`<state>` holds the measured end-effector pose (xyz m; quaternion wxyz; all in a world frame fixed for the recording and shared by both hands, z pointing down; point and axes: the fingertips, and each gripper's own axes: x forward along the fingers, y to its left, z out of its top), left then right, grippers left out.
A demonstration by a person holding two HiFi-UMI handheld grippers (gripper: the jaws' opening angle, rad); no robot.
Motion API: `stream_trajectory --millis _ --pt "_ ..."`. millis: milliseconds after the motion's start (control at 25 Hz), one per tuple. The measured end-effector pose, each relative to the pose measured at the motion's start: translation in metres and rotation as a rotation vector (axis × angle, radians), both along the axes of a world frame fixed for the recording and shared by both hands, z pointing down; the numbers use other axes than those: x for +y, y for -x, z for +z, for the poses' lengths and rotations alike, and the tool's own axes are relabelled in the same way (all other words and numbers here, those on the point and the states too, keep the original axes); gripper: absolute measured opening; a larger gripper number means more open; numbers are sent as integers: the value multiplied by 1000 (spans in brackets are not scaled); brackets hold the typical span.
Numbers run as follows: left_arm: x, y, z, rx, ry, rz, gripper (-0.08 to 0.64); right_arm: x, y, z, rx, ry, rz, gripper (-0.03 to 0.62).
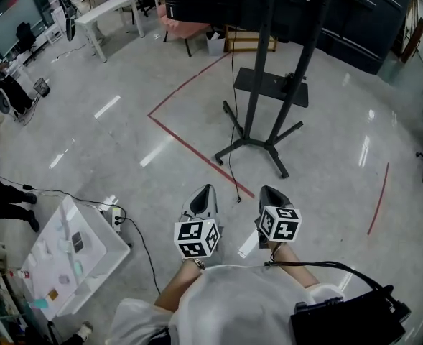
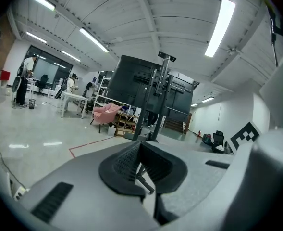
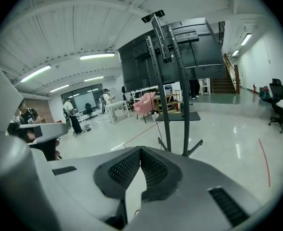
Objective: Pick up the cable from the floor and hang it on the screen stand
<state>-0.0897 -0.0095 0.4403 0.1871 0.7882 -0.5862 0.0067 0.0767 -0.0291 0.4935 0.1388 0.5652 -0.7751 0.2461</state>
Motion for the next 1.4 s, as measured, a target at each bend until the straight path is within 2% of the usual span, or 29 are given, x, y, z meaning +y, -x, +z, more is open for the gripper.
stream_trajectory --millis 520,720,880,1040,1240,1400 --pt "-147 62 14 40 56 -6 0 -141 66 7 38 56 -36 18" --pt "-192 71 24 18 73 5 0 -191 81 4 58 27 -40 18" --pt "-220 64 39 -1 105 22 0 -217 77 8 75 18 -38 18" --pt "-244 55 71 -20 144 24 0 -242 63 46 84 51 -20 18" --pt "-260 52 126 -13 241 -19 0 -264 45 120 62 169 21 18" --pt "-282 42 181 -71 278 40 0 -284 37 175 67 208 41 18"
